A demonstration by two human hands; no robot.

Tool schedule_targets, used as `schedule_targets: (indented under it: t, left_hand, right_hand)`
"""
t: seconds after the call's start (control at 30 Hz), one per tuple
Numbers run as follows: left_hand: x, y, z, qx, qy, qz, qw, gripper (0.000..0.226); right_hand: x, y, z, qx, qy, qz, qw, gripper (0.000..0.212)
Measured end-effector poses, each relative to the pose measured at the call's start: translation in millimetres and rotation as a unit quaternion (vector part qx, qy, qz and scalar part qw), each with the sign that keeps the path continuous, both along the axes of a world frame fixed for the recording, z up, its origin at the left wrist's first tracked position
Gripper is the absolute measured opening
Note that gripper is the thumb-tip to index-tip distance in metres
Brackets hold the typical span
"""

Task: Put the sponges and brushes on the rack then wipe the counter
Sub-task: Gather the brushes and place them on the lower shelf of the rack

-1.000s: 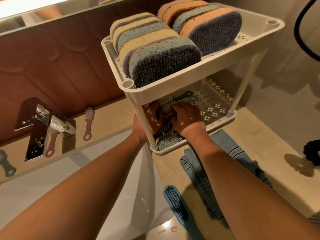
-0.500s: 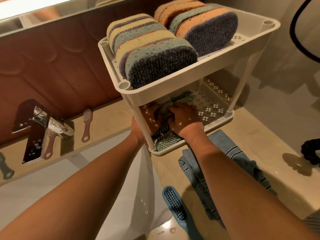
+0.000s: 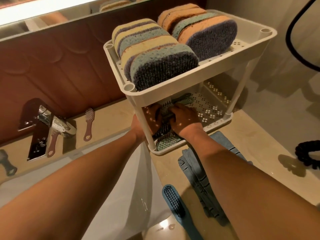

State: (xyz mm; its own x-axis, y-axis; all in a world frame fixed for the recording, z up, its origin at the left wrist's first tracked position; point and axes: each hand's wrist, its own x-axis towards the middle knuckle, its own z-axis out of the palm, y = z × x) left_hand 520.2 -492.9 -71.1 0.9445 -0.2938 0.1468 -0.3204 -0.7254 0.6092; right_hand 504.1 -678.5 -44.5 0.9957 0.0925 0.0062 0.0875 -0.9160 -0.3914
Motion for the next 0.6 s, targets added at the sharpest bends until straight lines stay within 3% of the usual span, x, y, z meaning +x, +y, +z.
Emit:
schedule_targets:
  t: [0.13, 0.3, 0.43, 0.6]
  left_hand:
    - [-19, 0, 36, 0.04, 0.016, -0.007, 0.999, 0.047]
    - [-57, 1, 48, 0.098, -0.051, 0.004, 0.994, 0.034]
    - [-82, 19, 44, 0.211, -0.1, 0.01, 0.972, 0.038]
    - [-130, 41, 54, 0.271, -0.068, 0.021, 0.96, 0.05]
  right_hand:
    - [-10, 1, 9, -0.051, 0.022, 0.035, 0.998, 0.046]
    - [-45, 6, 17, -0.033, -0.012, 0.005, 0.999, 0.051]
    - [-80, 15, 39, -0.083, 0.024, -0.013, 0.996, 0.024]
    - [-119, 24, 41, -0.078, -0.037, 0.021, 0.996, 0.04]
